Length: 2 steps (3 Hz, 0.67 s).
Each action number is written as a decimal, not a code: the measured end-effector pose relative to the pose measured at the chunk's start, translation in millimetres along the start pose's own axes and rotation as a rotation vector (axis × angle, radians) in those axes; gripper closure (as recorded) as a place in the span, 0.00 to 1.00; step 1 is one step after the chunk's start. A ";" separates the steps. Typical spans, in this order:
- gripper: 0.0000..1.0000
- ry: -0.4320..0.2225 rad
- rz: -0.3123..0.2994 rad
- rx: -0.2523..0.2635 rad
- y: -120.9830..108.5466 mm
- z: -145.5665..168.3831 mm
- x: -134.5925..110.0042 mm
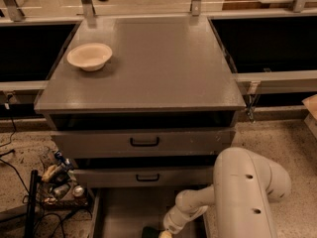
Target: Pick sponge from bottom drawer and place on counter
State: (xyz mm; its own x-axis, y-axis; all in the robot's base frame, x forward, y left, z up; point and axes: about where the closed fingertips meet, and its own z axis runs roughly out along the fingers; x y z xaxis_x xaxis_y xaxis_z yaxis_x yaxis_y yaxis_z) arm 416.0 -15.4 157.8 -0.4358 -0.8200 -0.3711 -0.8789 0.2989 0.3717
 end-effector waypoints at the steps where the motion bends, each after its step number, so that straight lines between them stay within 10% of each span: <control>1: 0.00 0.001 0.002 -0.006 0.8 1.3 0.0; 2: 0.00 0.031 0.055 -0.030 0.8 7.6 1.9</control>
Offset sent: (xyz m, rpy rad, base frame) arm -0.0001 0.0016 -0.0062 -0.0496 0.0688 -0.0423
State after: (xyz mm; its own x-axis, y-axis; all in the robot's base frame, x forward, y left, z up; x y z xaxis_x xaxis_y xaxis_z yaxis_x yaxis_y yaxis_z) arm 413.0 -13.1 151.0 -0.4764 -0.8175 -0.3236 -0.8475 0.3289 0.4166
